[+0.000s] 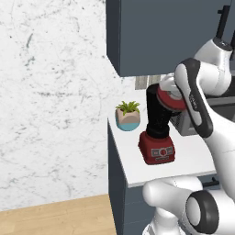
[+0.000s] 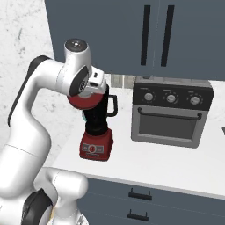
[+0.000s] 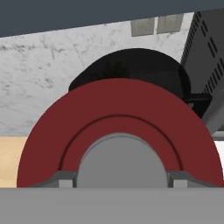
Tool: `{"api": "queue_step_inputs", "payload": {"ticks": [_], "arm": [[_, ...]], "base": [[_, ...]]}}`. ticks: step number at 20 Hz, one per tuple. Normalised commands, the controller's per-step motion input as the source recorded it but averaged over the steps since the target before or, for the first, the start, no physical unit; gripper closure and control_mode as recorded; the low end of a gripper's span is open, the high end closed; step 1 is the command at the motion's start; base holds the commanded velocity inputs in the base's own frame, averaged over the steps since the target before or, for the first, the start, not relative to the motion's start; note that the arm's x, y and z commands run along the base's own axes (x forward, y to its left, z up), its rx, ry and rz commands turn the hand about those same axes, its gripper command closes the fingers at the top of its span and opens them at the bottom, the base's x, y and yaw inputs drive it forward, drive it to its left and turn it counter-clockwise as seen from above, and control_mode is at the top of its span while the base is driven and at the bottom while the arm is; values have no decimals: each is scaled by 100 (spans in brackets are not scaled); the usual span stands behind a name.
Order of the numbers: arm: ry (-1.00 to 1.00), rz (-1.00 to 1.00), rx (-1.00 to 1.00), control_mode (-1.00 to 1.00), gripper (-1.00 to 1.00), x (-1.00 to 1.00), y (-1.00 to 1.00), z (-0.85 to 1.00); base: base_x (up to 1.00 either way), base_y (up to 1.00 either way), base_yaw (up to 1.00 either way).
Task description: Close the lid blender by securely placing the lid on top.
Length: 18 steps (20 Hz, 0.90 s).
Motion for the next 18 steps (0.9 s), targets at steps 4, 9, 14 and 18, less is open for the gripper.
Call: {"api": "queue_step_inputs", "payload": {"ticks": [4,9,14,18], "arm": [[14,0,0,-100,100,36,16,1],[10,0,0,-100,100,19,4,3],[1,0,0,-100,100,28,0,0],[-1,2,0,-100,100,25,0,0]], "base": [[0,0,0],[0,0,0],[0,0,0],[0,0,0]]}}
